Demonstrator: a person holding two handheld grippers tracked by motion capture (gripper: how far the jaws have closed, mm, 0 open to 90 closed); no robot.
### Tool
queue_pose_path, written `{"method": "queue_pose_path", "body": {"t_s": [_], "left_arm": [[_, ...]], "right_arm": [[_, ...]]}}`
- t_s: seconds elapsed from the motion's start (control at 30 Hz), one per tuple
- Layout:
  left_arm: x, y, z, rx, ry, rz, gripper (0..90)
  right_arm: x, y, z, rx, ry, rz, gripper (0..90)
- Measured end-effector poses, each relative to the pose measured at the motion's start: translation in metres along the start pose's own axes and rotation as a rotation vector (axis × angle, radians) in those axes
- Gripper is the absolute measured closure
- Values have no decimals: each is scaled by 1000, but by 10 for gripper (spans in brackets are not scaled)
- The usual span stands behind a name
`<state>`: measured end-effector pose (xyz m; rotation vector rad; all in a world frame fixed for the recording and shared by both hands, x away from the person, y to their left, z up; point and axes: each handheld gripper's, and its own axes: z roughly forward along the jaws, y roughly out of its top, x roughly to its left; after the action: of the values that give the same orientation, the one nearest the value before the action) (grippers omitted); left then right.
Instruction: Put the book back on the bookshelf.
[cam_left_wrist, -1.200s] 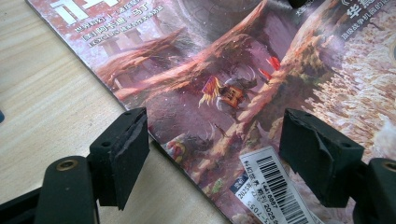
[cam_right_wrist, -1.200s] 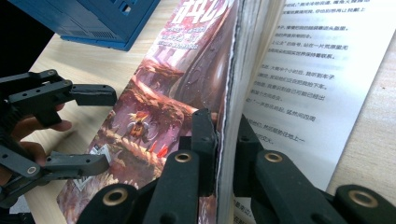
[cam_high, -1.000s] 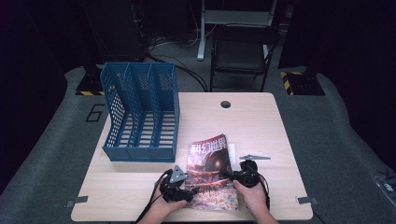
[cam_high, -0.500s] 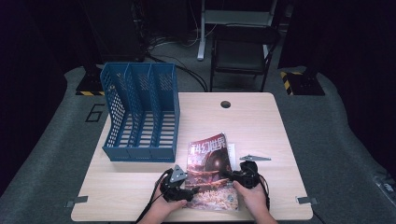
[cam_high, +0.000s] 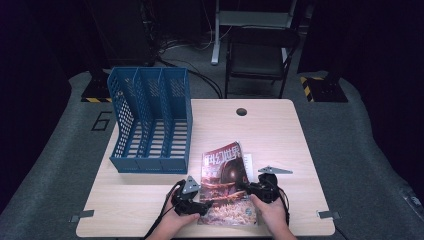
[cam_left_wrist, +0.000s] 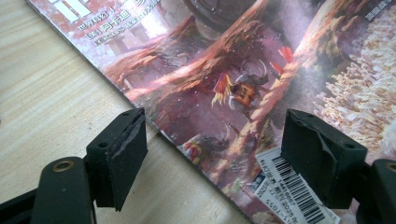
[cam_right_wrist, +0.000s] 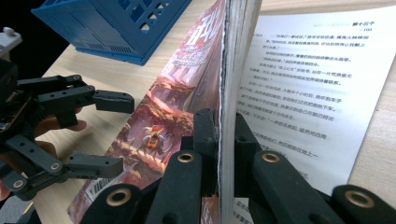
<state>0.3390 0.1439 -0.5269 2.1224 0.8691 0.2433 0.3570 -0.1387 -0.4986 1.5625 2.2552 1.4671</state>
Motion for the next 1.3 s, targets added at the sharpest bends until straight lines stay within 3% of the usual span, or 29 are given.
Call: {"method": "queue_pose_path", "body": {"t_s": [0.03, 0.13, 0.27, 0.53, 0.57, 0.73, 0.93, 1.03, 1.3], "left_arm": [[1, 1, -1, 17, -7, 10, 227], [1, 2, -1, 0, -3, 13, 222], [4, 6, 0, 14, -16, 20, 216], [11, 14, 1, 15, -24, -27, 199], [10, 14, 2, 8, -26, -49, 192], [15, 18, 5, 16, -33, -54, 184], [20, 20, 10, 7, -71, -75, 154], [22, 21, 13, -5, -105, -104, 153], [23, 26, 21, 0, -174, -97, 144]], "right_arm": [[0, 0, -1, -7, 1, -3, 851], [1, 0, -5, -21, 3, 3, 852], [3, 0, -9, -32, 4, 0, 853], [8, 0, -14, -52, -1, -21, 854], [9, 1, -15, -58, -2, -19, 854], [12, 1, -21, -94, 0, -41, 855], [15, 2, -26, -124, 0, -80, 855], [17, 3, -27, -132, 7, -94, 855], [17, 3, -28, -147, 21, -110, 855]]}}
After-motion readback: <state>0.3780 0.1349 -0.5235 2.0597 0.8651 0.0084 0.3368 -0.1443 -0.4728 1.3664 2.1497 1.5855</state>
